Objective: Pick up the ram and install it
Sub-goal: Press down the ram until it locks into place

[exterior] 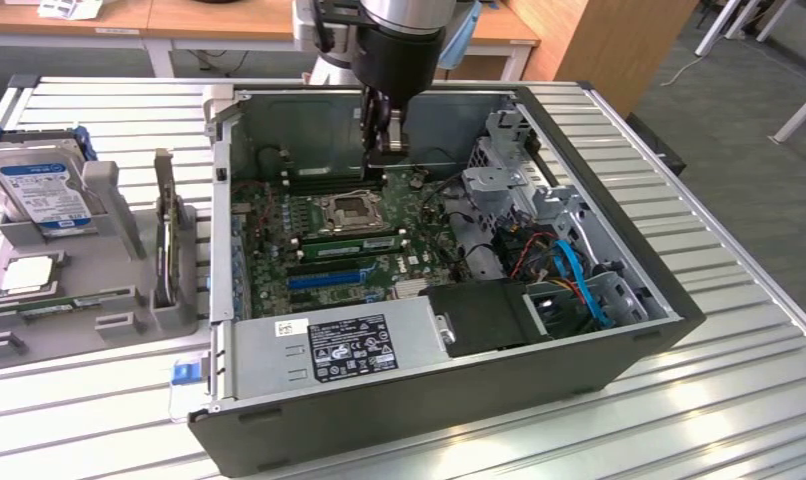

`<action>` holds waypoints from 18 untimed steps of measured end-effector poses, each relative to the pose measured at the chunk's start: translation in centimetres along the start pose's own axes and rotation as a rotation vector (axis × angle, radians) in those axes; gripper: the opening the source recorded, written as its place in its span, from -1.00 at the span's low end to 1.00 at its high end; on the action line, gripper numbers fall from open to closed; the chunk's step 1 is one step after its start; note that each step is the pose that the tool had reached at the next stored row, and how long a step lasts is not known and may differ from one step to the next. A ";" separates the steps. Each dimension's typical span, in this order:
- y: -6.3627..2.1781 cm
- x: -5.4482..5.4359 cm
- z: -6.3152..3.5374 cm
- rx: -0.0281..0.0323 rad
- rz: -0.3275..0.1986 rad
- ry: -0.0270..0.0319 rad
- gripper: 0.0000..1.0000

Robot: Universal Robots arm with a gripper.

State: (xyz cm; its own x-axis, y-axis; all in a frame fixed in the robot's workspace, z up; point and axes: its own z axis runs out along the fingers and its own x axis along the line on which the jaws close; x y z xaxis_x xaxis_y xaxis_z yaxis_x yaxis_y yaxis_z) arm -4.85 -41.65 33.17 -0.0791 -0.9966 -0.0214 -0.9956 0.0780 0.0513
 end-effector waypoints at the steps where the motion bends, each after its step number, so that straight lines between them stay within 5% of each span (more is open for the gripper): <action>1: 0.00 0.0 0.00 0.0001 0.004 -0.0002 -0.80; 14: 0.00 0.0 0.01 0.0013 0.060 -0.0031 -0.80; 18: -0.01 0.0 0.03 0.0036 0.167 -0.0086 -0.80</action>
State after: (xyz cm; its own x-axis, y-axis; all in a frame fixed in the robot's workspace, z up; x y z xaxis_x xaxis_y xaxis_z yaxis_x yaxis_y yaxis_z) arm -4.85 -41.67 33.14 -0.2442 -0.9695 -0.0214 -0.9687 0.2428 0.0513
